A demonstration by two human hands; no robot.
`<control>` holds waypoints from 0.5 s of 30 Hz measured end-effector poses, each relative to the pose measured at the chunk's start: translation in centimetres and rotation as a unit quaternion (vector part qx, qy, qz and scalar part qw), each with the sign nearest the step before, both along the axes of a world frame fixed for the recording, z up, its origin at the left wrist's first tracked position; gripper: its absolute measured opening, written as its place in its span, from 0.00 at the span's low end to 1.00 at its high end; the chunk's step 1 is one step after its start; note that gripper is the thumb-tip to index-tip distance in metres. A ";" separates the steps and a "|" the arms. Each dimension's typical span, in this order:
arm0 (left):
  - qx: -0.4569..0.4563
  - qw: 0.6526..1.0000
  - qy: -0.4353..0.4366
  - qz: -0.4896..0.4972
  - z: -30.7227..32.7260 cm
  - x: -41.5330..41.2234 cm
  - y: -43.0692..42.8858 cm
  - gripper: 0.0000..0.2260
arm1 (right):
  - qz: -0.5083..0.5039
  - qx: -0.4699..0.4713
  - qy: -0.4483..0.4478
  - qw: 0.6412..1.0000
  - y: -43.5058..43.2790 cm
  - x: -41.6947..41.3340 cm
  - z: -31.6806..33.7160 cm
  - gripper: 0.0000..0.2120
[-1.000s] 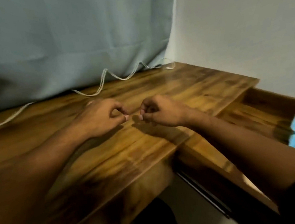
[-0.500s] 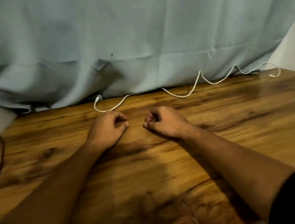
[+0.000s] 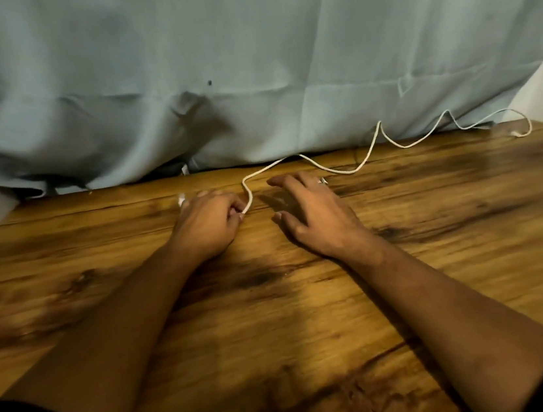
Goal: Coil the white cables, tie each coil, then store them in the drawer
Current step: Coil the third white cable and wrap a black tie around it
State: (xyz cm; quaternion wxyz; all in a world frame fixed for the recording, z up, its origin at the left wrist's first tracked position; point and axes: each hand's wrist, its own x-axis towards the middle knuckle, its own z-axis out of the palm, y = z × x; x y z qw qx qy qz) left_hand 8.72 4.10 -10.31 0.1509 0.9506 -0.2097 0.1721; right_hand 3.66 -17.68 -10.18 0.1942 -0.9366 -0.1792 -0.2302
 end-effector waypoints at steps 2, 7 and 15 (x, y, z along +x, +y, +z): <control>-0.049 0.994 0.035 -0.089 0.1 -0.5 -0.6 0.05 | 0.023 -0.025 -0.011 0.999 -0.1 0.2 -0.2 0.26; -0.293 0.902 0.209 -0.239 0.3 -2.2 -2.3 0.07 | 0.051 -0.021 -0.076 0.996 -0.8 0.5 -0.2 0.11; -0.622 0.625 0.375 -0.286 4.5 -4.2 -3.9 0.13 | -0.141 -0.001 0.005 0.990 -0.9 -0.7 0.1 0.16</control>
